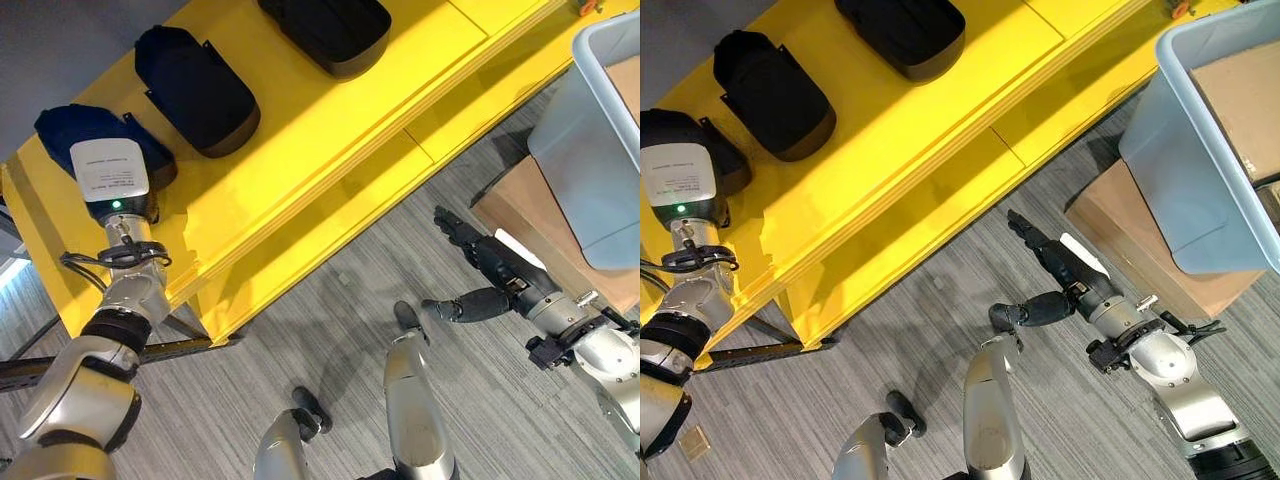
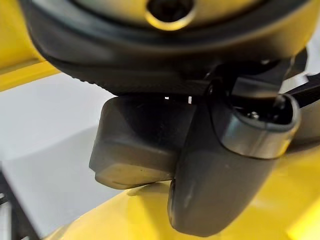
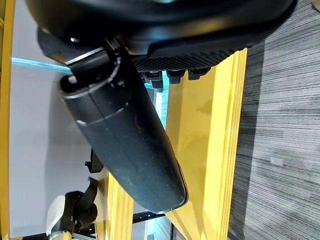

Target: Move parts from the plastic box to the shelf.

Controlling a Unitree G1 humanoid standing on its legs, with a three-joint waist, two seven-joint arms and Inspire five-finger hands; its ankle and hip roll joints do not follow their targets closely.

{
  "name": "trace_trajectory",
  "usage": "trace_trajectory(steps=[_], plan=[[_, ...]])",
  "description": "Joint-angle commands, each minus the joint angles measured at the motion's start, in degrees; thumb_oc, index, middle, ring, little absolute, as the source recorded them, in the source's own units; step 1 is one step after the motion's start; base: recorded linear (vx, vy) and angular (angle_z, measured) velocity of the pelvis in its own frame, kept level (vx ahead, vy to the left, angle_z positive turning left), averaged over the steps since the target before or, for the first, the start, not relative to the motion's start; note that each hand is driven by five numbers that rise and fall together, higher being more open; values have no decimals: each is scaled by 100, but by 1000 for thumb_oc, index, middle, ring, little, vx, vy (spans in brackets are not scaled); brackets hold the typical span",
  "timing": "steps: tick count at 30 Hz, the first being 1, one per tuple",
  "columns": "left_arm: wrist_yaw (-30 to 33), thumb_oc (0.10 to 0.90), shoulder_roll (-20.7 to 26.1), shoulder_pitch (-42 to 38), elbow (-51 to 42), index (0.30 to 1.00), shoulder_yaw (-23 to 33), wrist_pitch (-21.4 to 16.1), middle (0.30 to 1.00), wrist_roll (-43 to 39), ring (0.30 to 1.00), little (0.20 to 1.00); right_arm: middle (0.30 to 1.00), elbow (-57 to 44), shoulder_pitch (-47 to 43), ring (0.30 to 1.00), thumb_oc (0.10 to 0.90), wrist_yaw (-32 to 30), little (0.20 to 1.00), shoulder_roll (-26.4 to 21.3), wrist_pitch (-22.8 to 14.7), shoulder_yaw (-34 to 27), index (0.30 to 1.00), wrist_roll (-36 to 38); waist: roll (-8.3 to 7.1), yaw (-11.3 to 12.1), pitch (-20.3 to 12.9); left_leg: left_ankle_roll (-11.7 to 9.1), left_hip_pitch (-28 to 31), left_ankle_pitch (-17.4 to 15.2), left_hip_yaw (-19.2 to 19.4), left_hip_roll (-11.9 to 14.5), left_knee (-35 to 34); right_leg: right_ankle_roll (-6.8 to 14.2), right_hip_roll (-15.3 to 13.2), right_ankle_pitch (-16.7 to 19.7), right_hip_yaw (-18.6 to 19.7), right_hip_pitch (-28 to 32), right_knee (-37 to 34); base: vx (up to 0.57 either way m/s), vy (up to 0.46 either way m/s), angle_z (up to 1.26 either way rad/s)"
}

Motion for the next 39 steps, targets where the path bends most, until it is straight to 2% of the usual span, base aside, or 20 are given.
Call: trace_trajectory(steps=[1,9,15,20,30,39], plan=[[155,400,800,132,80,300,590,380,300,38,300,300,1000,-551,-523,1000,900,-184,1000,149,-621,-482,1000,291,-157,177,-113,663,-200,-21,48,-575,-304,-810,416,-1088,-566,204,531,0,0,0],[89,400,857,391,70,300,640,303,300,265,300,300,1000,-607,-513,1000,900,-269,1000,37,-498,-517,1000,374,-142,228,-104,694,-268,-39,16,-602,-241,-875,438,-1160,-634,151,649,0,0,3],[9,400,970,536,78,300,618,134,300,521,300,300,1000,-610,-466,1000,900,-293,1000,30,-551,-518,1000,359,-111,234,-88,718,-254,-35,47,-621,-261,-870,445,-1137,-646,151,628,0,0,0],[-133,400,1079,597,67,300,521,29,300,900,300,300,1000,-582,-426,1000,900,-345,1000,-67,-643,-564,1000,384,-66,222,-92,720,-242,-15,63,-650,-306,-872,431,-1119,-654,158,577,-9,29,0],[-91,400,1228,699,206,300,320,-184,300,1009,300,300,1000,-524,-450,1000,900,-291,1000,-333,-675,-643,1000,423,140,154,-70,722,-168,66,132,-763,-489,-857,364,-1080,-639,150,466,-4,78,0],[-169,400,1283,759,215,300,326,-160,300,1179,300,300,1000,-565,-450,1000,900,-318,1000,-406,-636,-655,1000,458,170,176,-91,689,-142,141,137,-775,-607,-834,301,-1036,-715,200,351,-3,18,-1]])
